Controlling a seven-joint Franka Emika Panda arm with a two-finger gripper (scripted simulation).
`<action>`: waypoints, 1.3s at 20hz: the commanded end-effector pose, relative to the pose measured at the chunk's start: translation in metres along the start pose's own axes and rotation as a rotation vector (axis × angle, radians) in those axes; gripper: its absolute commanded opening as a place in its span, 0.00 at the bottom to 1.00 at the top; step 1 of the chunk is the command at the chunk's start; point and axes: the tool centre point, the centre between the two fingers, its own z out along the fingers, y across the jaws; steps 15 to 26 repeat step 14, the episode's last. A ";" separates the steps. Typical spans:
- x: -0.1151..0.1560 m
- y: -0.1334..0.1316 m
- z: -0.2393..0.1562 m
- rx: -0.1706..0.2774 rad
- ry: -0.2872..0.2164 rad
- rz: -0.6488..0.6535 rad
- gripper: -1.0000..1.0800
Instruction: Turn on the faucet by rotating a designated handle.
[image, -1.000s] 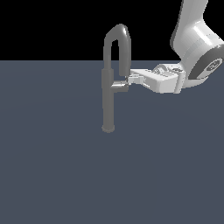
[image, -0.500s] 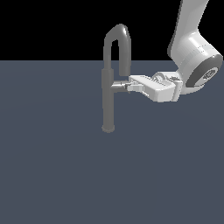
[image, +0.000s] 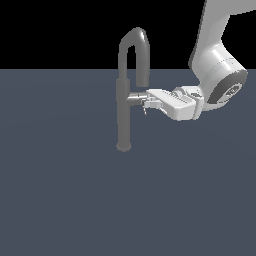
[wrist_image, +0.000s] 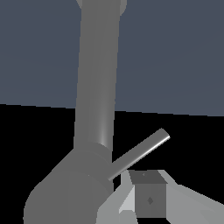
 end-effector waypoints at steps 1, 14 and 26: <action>0.008 -0.003 0.001 0.003 0.000 0.008 0.00; 0.056 -0.018 0.001 0.018 -0.003 0.056 0.00; 0.056 -0.018 0.001 0.018 -0.003 0.056 0.00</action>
